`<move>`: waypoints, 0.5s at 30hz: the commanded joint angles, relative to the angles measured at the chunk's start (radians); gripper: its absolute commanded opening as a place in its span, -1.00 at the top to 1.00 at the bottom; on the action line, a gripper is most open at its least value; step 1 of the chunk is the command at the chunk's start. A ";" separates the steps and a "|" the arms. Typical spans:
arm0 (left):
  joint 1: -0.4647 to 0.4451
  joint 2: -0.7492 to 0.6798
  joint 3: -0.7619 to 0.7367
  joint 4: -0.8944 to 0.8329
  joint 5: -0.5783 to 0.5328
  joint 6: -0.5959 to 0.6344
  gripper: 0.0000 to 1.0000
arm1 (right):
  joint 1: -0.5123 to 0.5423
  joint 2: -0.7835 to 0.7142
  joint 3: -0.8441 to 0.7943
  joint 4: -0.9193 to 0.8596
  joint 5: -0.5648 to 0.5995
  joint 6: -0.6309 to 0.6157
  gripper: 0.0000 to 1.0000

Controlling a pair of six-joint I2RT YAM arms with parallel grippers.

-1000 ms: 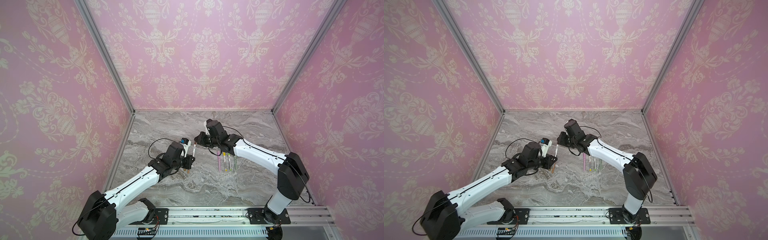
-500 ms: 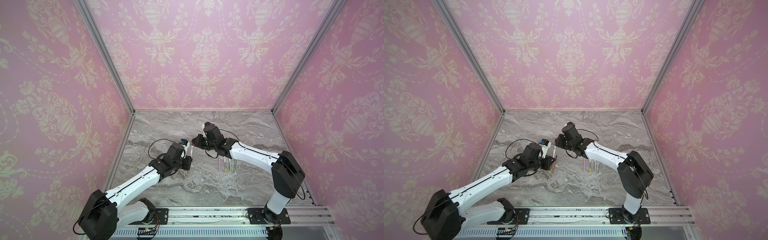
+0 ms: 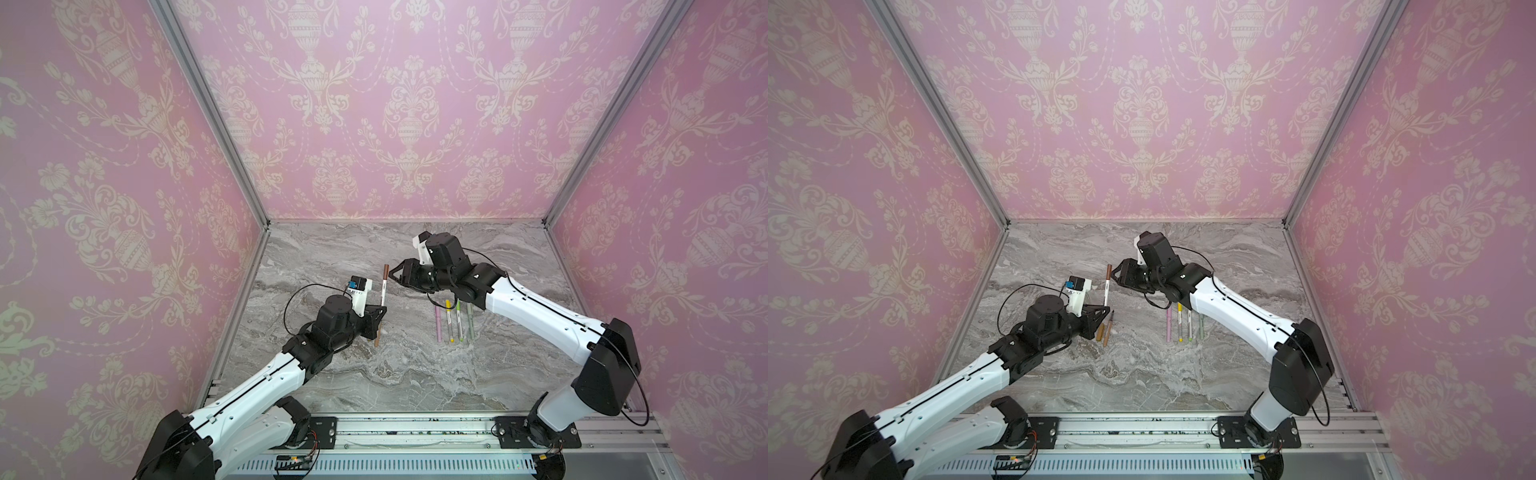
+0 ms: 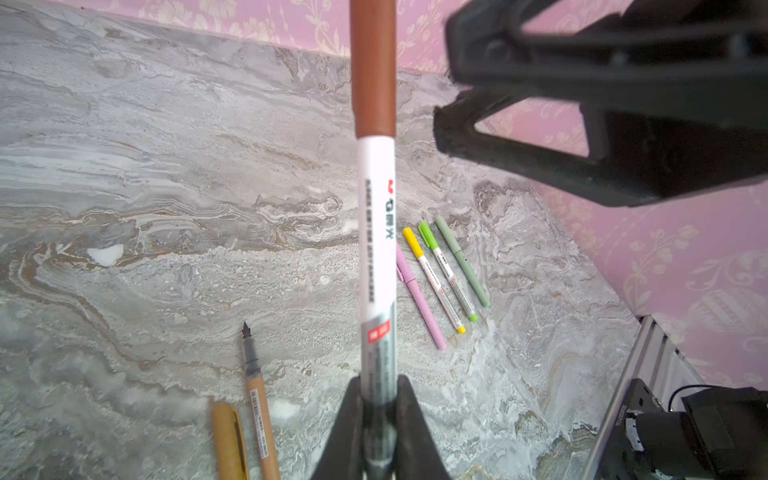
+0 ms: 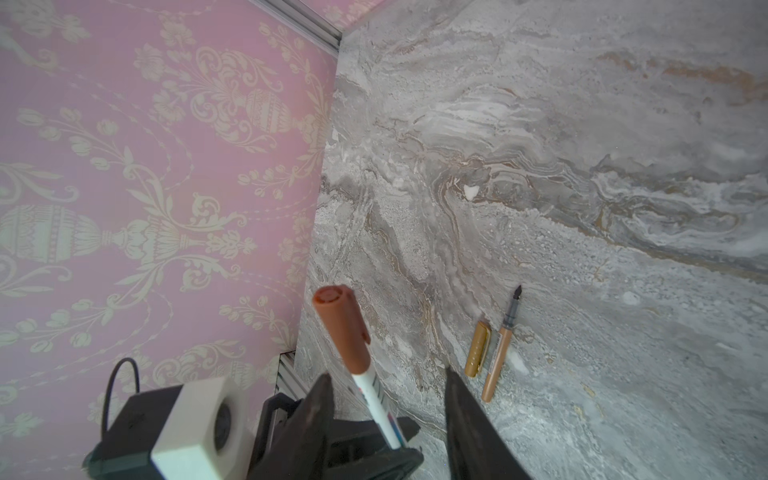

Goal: Insert the pens into the pen caps
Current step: 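Press the red-brown cap down onto the white pen with the right gripper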

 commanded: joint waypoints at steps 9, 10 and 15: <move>0.004 0.027 0.009 0.023 0.039 -0.111 1.00 | 0.047 -0.009 0.005 -0.045 -0.036 -0.121 0.05; 0.003 0.028 0.010 0.029 0.040 -0.121 1.00 | 0.055 0.000 0.011 -0.053 -0.026 -0.126 0.04; 0.001 0.020 0.013 0.036 0.043 -0.141 1.00 | 0.070 0.045 0.021 -0.062 0.014 -0.124 0.05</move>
